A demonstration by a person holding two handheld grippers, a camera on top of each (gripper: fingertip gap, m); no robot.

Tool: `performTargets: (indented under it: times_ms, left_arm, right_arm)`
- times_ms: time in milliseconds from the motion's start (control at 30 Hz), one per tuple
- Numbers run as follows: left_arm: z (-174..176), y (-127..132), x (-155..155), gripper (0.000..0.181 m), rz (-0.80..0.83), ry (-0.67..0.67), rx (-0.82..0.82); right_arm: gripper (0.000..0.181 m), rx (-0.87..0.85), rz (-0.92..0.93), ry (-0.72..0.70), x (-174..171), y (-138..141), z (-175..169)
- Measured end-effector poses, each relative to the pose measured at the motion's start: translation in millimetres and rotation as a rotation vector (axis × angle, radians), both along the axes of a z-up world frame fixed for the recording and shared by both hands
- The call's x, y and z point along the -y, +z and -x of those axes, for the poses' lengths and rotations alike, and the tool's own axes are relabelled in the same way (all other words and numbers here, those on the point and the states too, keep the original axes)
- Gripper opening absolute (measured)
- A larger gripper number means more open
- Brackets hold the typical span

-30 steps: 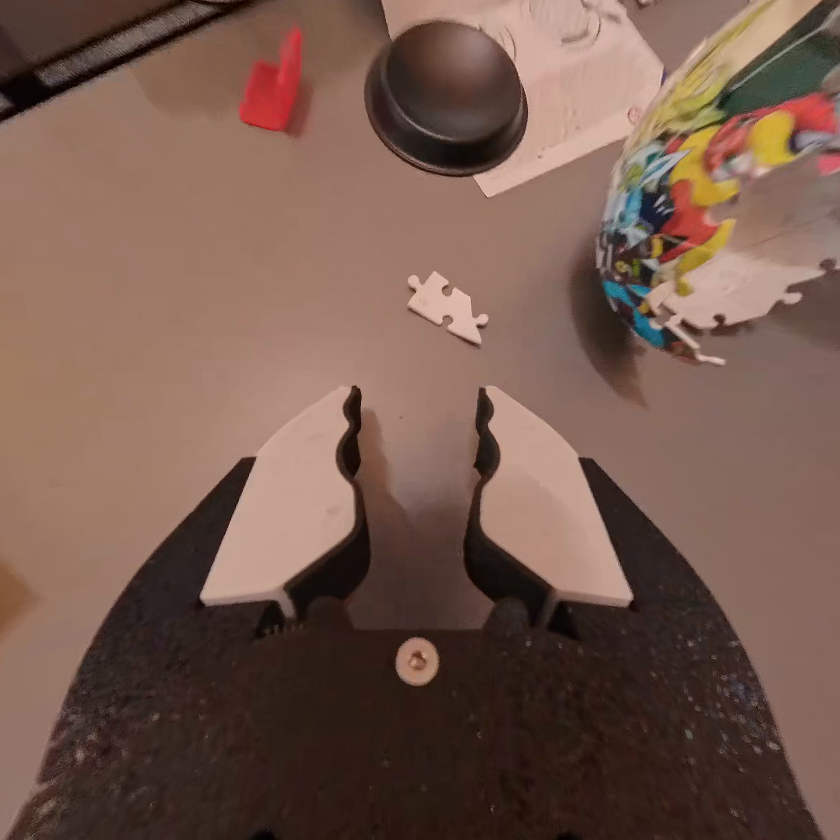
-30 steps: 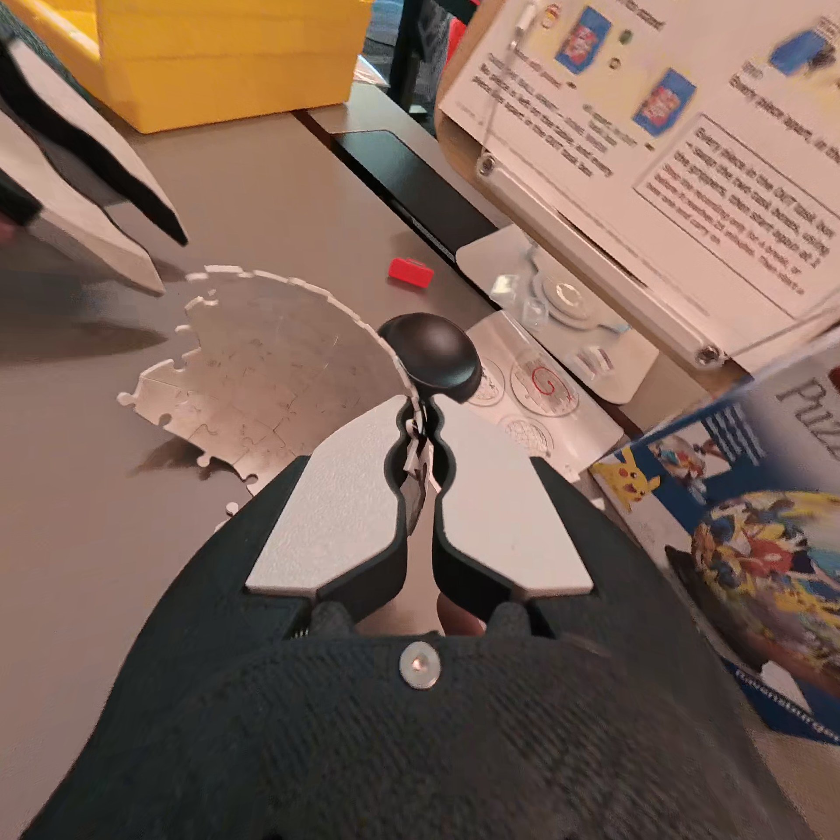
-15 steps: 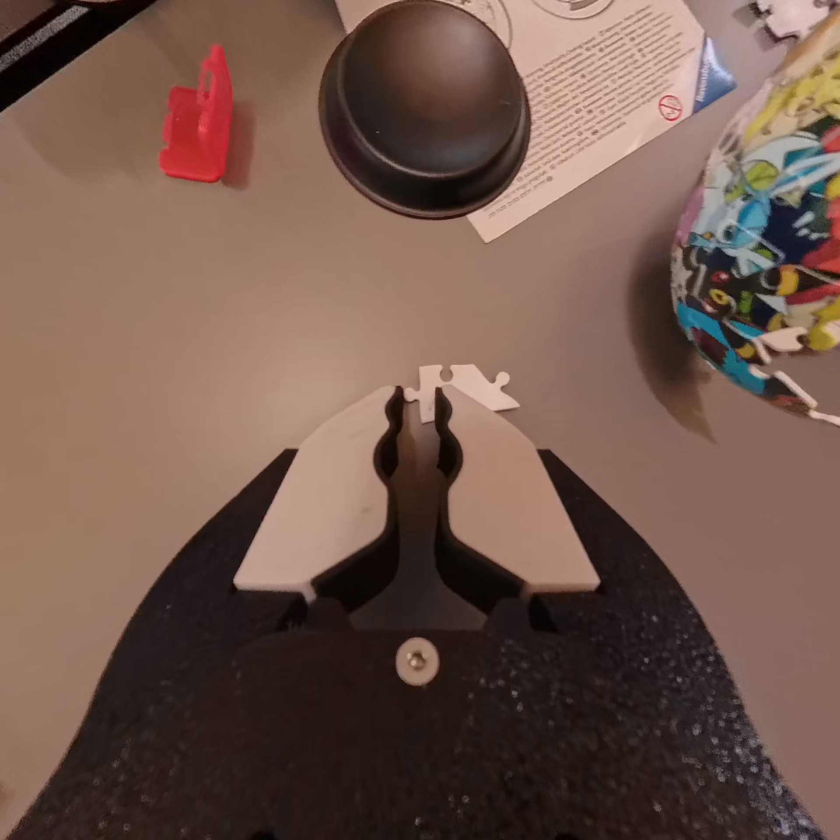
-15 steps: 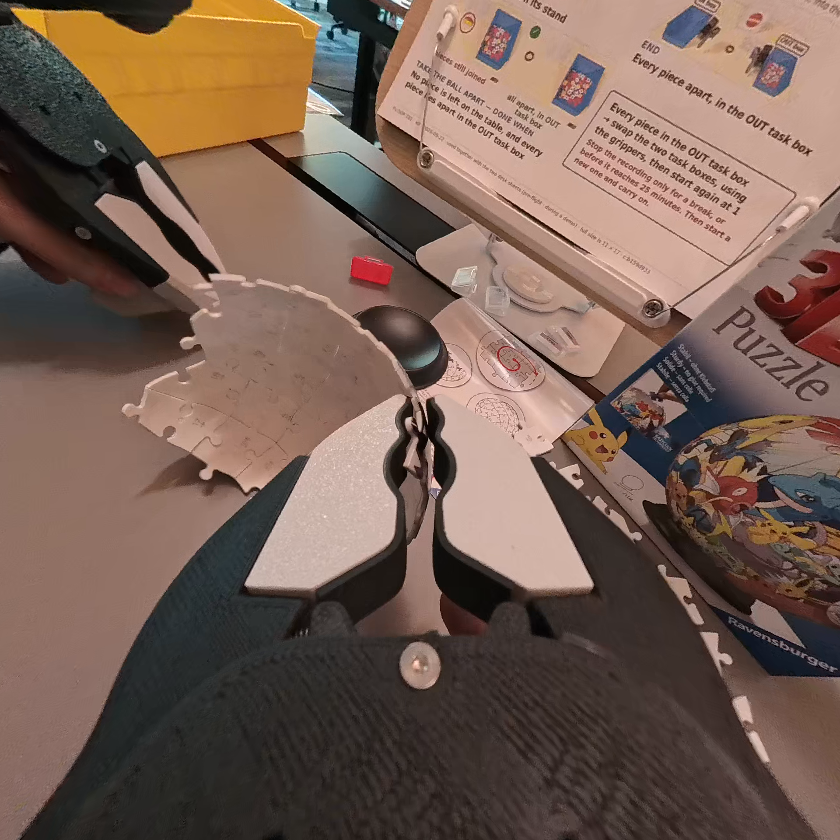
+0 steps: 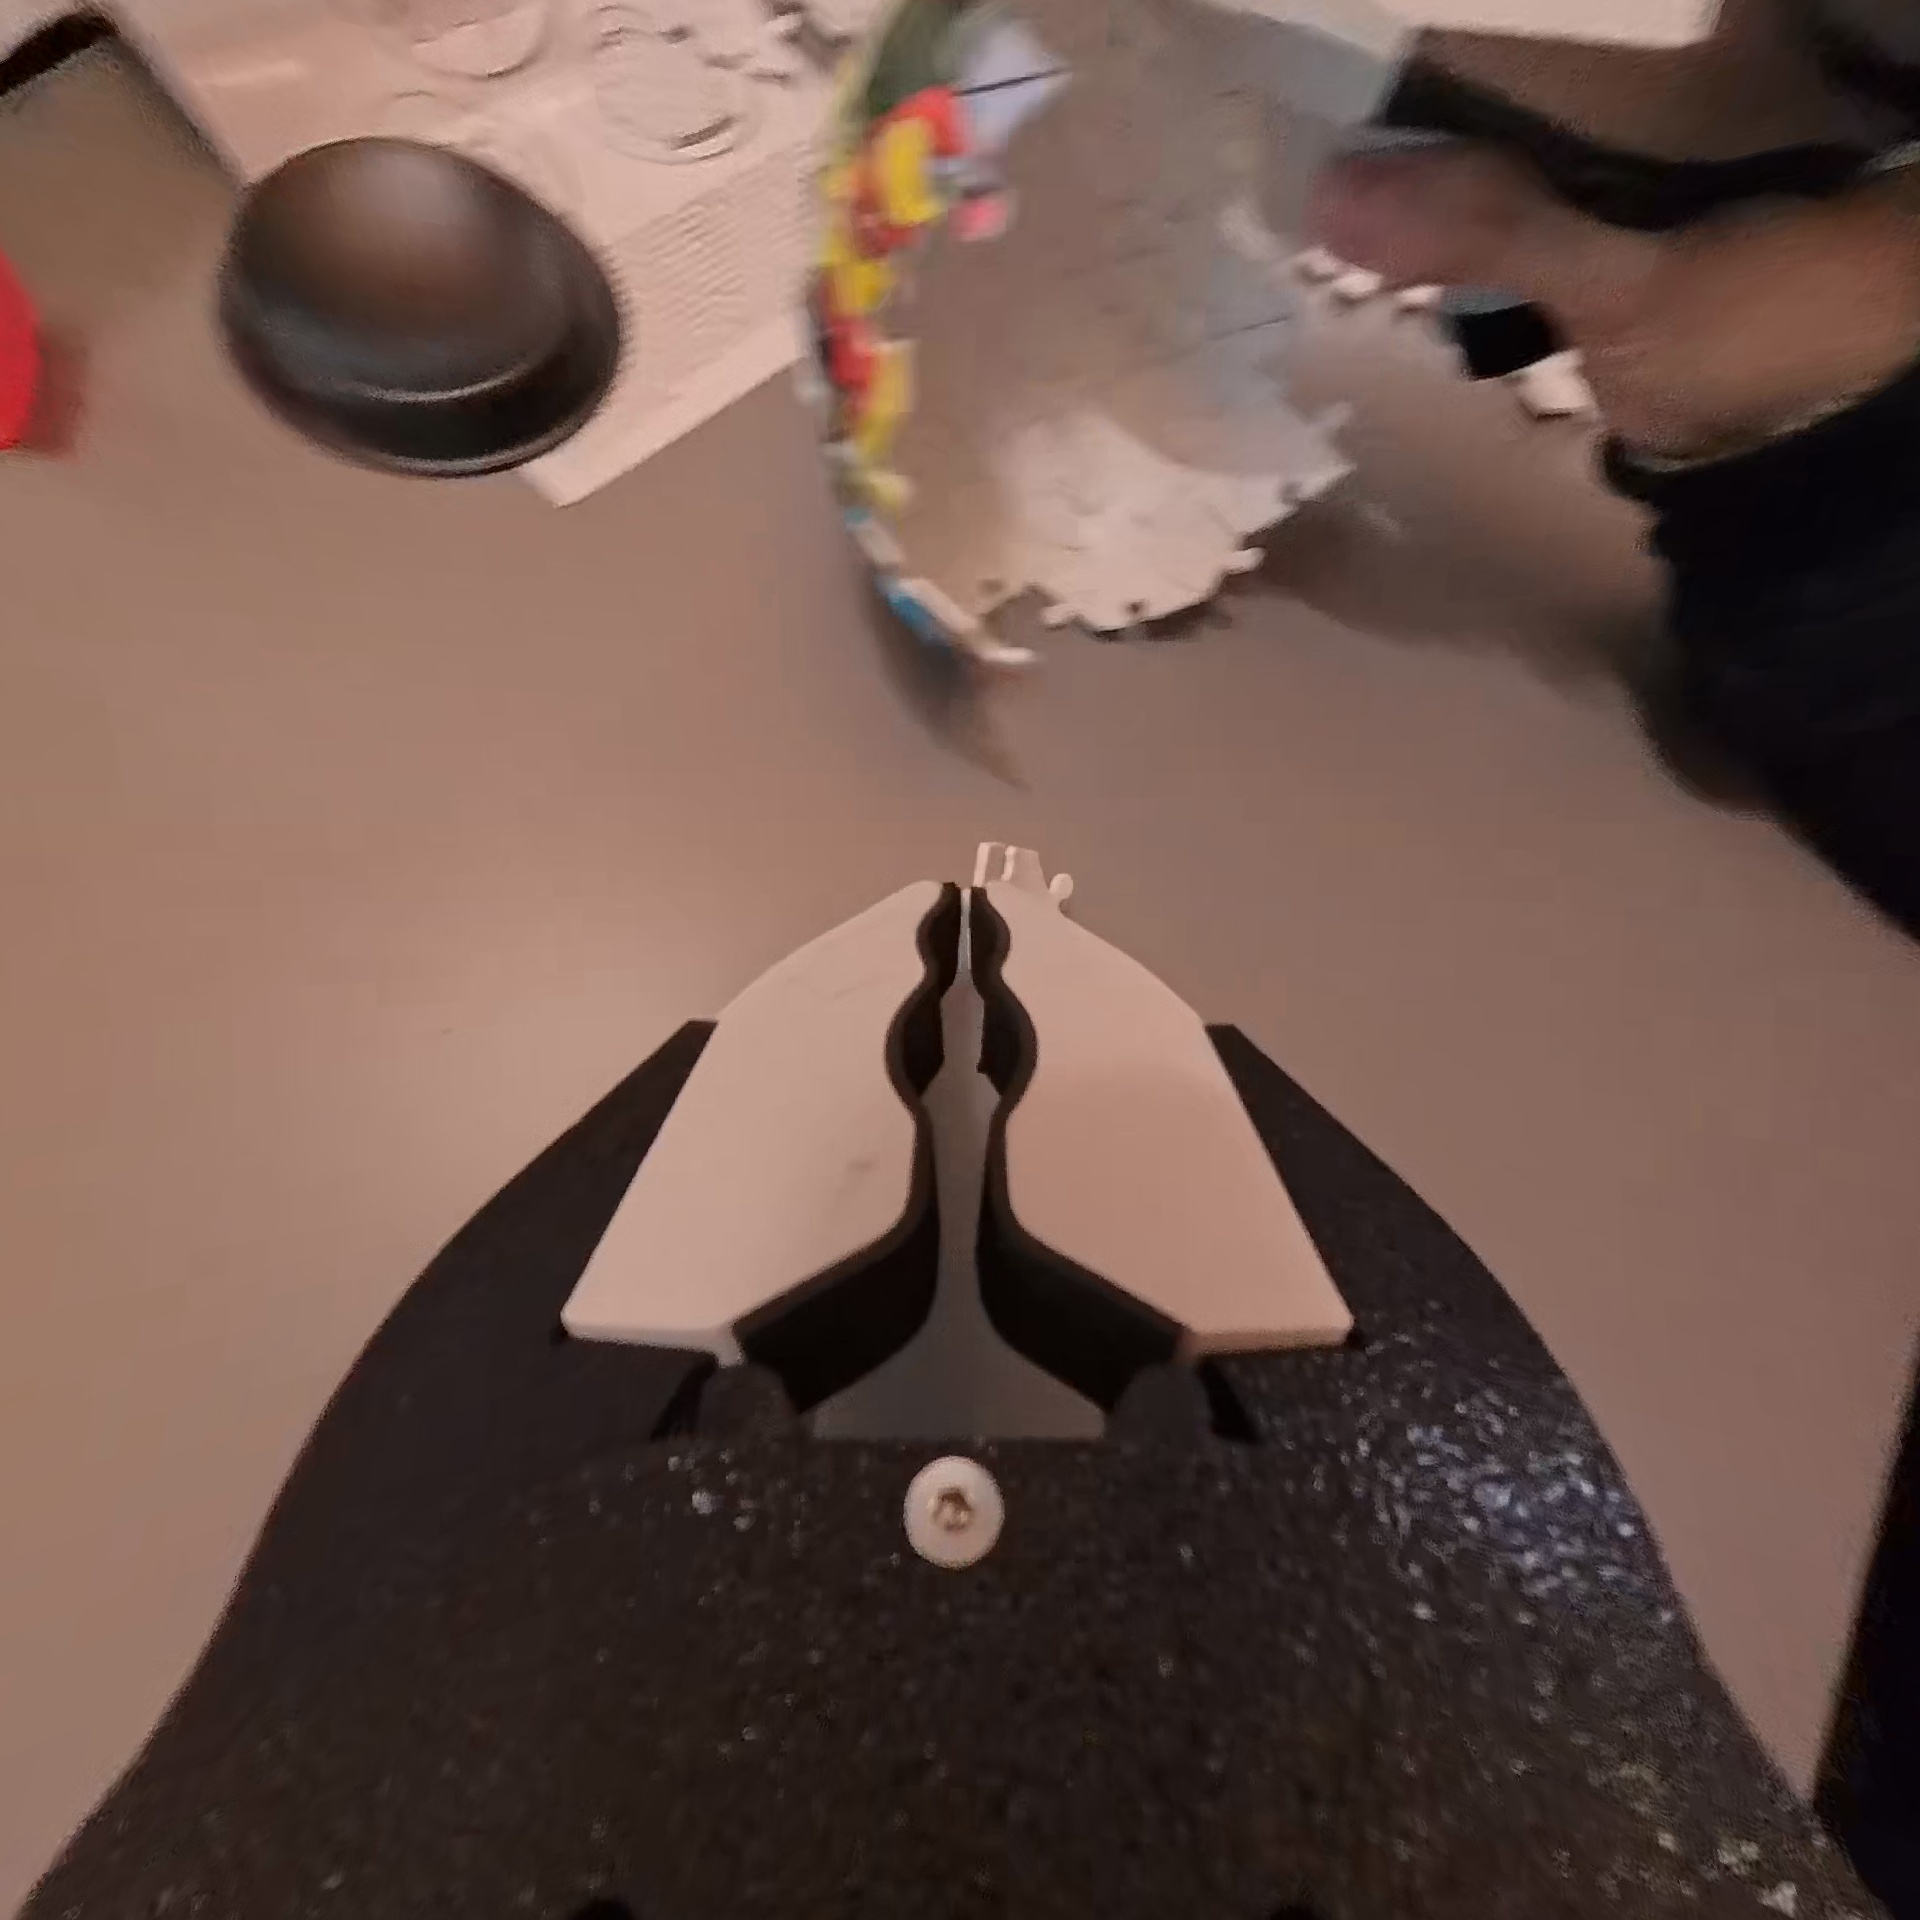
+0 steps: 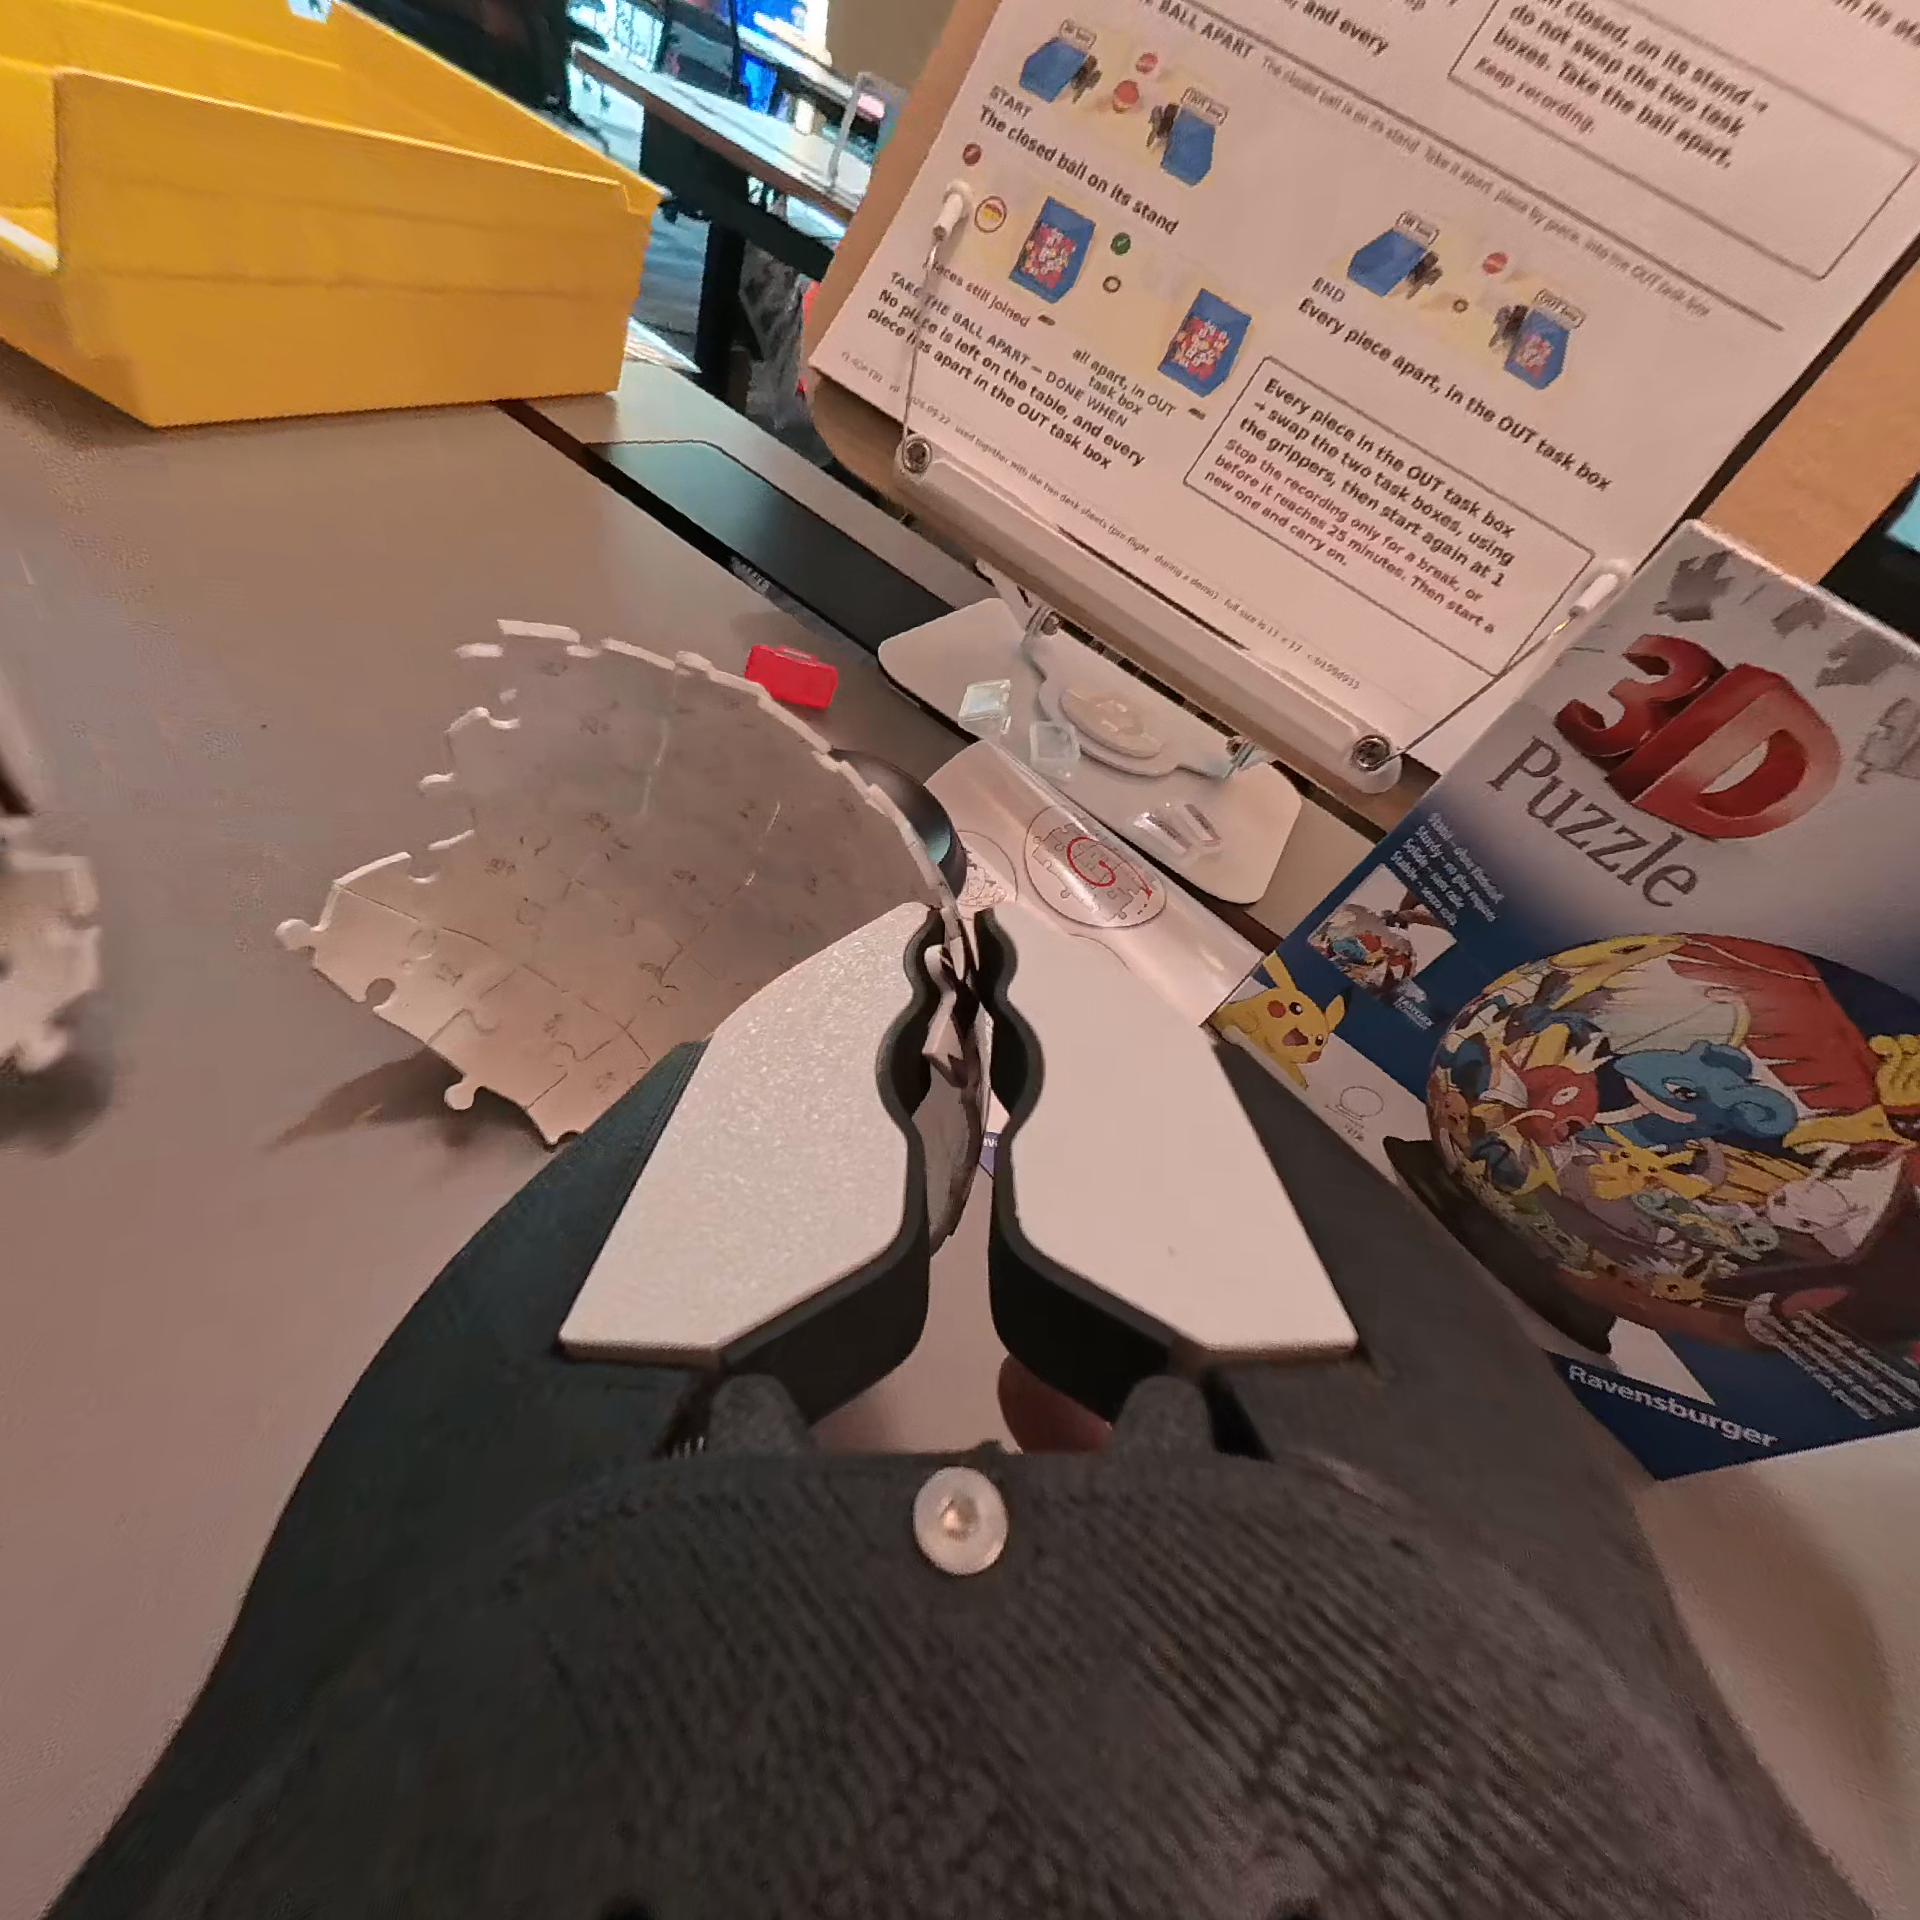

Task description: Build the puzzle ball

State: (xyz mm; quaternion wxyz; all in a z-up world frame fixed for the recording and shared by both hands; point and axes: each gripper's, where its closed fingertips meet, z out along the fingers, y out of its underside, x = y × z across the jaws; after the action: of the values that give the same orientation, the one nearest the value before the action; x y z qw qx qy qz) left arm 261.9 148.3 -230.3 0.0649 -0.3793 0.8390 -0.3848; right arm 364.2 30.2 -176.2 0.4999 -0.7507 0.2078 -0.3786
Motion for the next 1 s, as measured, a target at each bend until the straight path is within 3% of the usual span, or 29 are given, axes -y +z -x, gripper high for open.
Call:
performTargets:
  times_ms: [33, 133, 233, 367, 500, 600, 700, 800, 900, 1000]
  left_arm:
    - [8, 4, 12, 0.001, 0.014, -0.025, 0.006]
    - [16, 9, 52, 0.001, -0.029, -0.096, 0.077]
    - [4, 3, 75, 0.001, -0.217, -0.115, 0.19]
    - [-17, -11, 82, 0.002, -0.475, -0.127, 0.307]
    - [-33, -13, 79, 0.005, -0.587, -0.064, 0.402]
    - [-42, -4, 76, 0.014, -0.578, 0.002, 0.538]
    - [-34, 1, 86, 0.024, -0.441, -0.034, 0.608]
    - [-31, 2, 78, 0.023, -0.371, 0.022, 0.588]
    - [-25, -10, 57, 0.018, -0.433, 0.078, 0.501]
    - [-16, -15, 59, 0.016, -0.425, 0.099, 0.465]
  right_arm:
    - [0.006, 0.01, -0.008, -0.004, 1, 0, 1]
    - [0.006, 0.029, -0.01, -0.006, 2, 2, 4]
    - [0.006, 0.045, 0.012, 0.0, 0, 3, 5]
    - [0.006, 0.064, 0.026, 0.009, -2, 4, 7]
    - [0.006, 0.059, 0.009, 0.016, -2, 4, 7]
    - [0.006, 0.051, -0.008, 0.019, -1, 4, 6]
    - [0.006, 0.049, -0.012, 0.018, 0, 3, 5]
    - [0.006, 0.053, -0.01, 0.017, -1, 3, 5]
    - [0.006, 0.054, -0.005, 0.017, 0, 3, 5]
    - [0.006, 0.068, -0.014, 0.035, -5, 6, 8]
